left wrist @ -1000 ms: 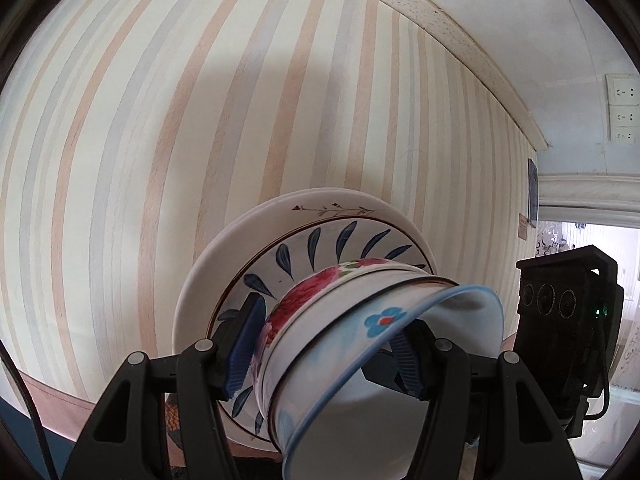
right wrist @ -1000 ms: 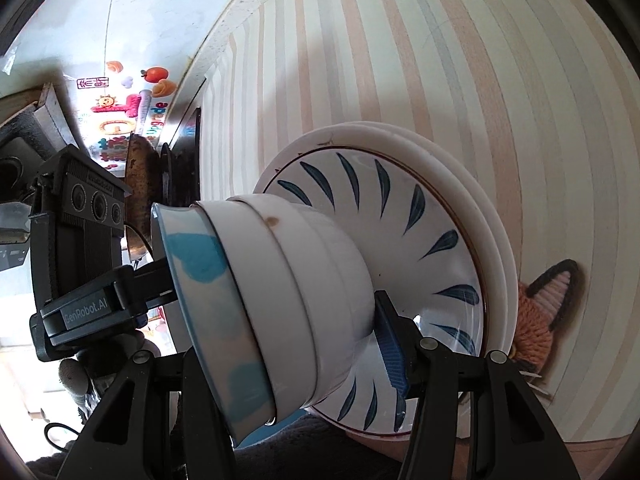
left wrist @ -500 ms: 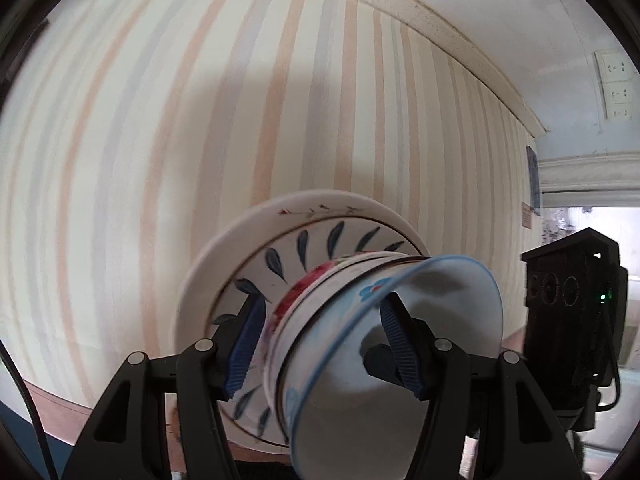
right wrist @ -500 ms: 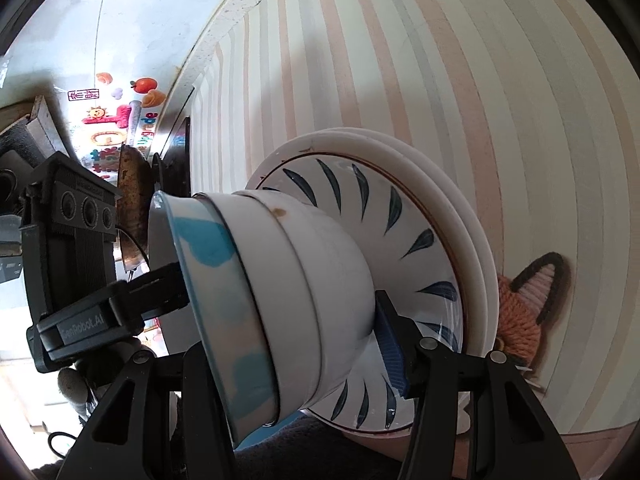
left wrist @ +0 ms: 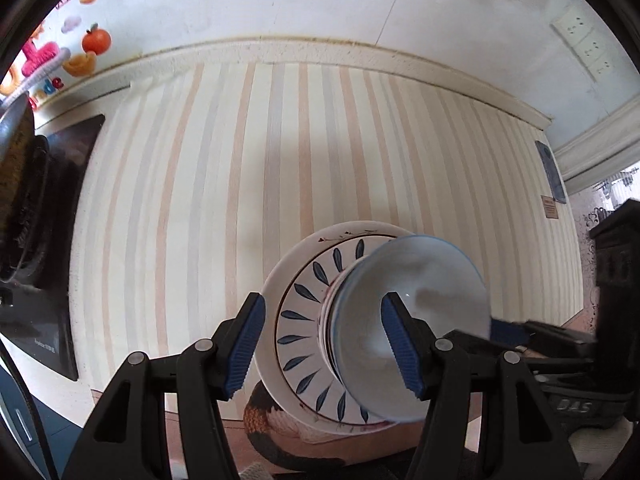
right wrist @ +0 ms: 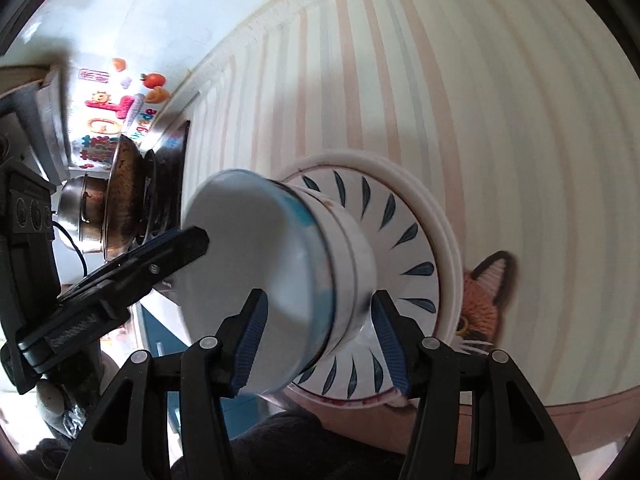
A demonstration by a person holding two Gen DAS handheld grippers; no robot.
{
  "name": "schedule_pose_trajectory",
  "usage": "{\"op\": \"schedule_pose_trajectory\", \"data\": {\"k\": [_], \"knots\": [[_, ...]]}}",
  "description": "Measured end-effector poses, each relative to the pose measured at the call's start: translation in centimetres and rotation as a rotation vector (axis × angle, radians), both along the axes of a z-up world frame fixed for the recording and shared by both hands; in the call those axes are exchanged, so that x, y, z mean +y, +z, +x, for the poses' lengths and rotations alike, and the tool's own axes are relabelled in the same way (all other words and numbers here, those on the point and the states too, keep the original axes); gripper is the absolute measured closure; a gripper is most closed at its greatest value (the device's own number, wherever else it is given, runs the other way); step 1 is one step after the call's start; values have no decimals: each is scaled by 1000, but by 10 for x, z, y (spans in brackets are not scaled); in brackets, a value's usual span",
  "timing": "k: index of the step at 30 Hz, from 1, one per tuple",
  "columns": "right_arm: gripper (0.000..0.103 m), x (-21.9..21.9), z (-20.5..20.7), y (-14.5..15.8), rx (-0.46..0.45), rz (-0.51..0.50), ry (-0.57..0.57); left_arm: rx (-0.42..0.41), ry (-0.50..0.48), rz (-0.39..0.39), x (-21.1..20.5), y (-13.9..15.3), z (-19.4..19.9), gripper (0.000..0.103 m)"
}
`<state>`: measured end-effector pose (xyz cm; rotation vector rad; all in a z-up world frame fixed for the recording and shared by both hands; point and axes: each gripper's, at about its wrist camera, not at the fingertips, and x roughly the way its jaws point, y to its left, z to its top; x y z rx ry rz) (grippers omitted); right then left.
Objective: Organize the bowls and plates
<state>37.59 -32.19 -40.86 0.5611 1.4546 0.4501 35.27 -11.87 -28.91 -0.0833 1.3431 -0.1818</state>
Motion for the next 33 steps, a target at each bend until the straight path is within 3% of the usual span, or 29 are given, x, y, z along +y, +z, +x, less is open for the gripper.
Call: {"op": "schedule_pose_trajectory", "data": {"k": [1, 3, 5, 7, 12, 19, 22, 25, 33], "knots": [[45, -1, -1, 7, -15, -12, -4, -8, 3, -5, 0, 3, -2, 41], [34, -3, -7, 31, -79, -80, -13, -46, 2, 0, 1, 14, -7, 34], [22, -6, -14, 53, -135, -138, -29, -75, -2, 6, 1, 21, -12, 17], [16, -7, -21, 71, -173, -191, -42, -103, -1, 9, 3, 29, -18, 12], [8, -9, -45, 112, -297, -316, -98, -174, 6, 35, 5, 48, -33, 10], [3, -10, -77, 143, -405, -437, -168, -309, 32, 77, 8, 79, -62, 10], [3, -12, -90, 151, -431, -436, -183, -357, 50, 67, 13, 93, -75, 9], [3, -13, -106, 161, -462, -435, -193, -385, 62, 66, 16, 104, -89, 0], [2, -13, -160, 199, -564, -460, -206, -444, 98, 79, 15, 129, -145, 0]]}}
